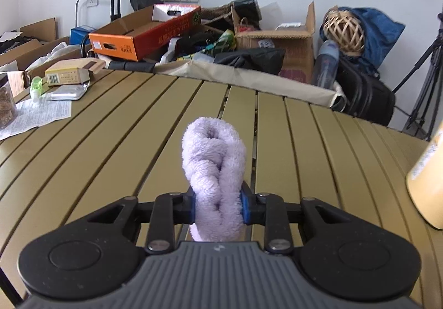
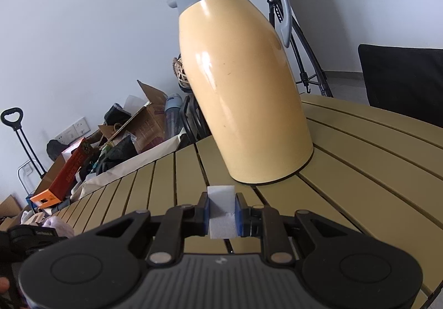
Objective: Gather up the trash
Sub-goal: 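Carry the lavender scrunchie and white block down toward the black bin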
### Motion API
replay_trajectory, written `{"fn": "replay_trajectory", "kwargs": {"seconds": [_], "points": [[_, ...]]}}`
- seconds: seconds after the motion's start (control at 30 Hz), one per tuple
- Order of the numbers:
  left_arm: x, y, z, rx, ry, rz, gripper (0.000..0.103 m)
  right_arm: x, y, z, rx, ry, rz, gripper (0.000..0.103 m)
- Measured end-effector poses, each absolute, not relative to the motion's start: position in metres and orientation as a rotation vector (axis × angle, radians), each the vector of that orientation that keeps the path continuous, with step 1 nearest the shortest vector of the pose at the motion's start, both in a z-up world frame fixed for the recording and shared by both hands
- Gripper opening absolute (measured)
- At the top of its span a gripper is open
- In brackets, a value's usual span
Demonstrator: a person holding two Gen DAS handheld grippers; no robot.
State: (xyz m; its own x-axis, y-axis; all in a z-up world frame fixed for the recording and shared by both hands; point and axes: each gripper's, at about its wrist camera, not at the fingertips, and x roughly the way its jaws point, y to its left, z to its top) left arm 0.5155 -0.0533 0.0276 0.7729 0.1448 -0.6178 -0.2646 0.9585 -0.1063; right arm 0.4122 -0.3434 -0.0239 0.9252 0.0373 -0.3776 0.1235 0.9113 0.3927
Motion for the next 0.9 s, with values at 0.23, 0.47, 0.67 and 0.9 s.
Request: {"fn": "replay_trajectory", "kwargs": {"seconds": [0.23, 0.47, 0.67, 0.9], "points": [[0.466, -0.046, 0.058, -0.201, 0.615, 0.18, 0.029, 0.395, -0.324, -0.022, 0.38, 0.387, 0.013, 0.017], [0.412, -0.046, 0.077, -0.148, 0.588, 0.126, 0.029, 0.365, -0.296, -0.014, 0.296, 0.362, 0.073, 0.017], [0.363, -0.044, 0.082, -0.125, 0.561, 0.106, 0.029, 0.331, -0.277, -0.015, 0.281, 0.339, 0.116, 0.017], [0.315, -0.039, 0.08, -0.125, 0.544, 0.087, 0.029, 0.286, -0.253, -0.021, 0.242, 0.318, 0.186, 0.017]]}}
